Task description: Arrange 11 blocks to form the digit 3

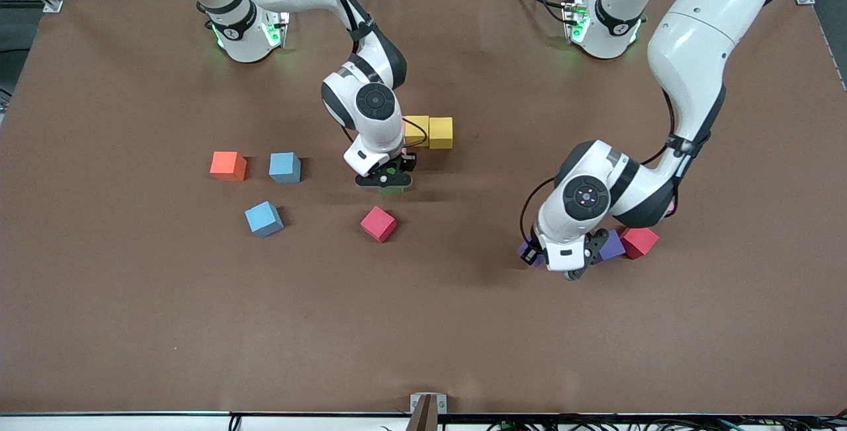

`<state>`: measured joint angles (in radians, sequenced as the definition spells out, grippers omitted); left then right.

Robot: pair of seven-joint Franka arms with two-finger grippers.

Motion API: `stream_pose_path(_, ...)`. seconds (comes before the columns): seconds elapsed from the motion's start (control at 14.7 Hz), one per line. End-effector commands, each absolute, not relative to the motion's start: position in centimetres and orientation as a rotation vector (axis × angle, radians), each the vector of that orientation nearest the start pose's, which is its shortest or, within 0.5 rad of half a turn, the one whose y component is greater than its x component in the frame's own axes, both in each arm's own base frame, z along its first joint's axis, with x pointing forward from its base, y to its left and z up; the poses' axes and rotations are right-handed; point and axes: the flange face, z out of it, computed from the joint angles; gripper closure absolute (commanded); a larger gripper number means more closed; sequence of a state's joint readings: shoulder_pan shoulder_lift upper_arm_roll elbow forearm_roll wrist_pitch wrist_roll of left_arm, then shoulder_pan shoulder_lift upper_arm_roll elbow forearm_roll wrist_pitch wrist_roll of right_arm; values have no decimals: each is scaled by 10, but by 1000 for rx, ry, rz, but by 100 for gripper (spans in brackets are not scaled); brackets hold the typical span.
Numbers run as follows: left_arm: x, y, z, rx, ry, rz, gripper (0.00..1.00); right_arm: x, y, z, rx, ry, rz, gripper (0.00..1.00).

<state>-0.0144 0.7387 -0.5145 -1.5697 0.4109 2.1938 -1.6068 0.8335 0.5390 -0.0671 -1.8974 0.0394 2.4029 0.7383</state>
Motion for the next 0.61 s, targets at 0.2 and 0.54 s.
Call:
stream_pose_path(0.2,614,-337,260,-2654,-1680,-14,52,441,433,220,-3155,15,46,98)
stream_pose_path(0.54,592,-377,260,-2445,-1981,-27,52,441,433,220,-3155,28,49,98)
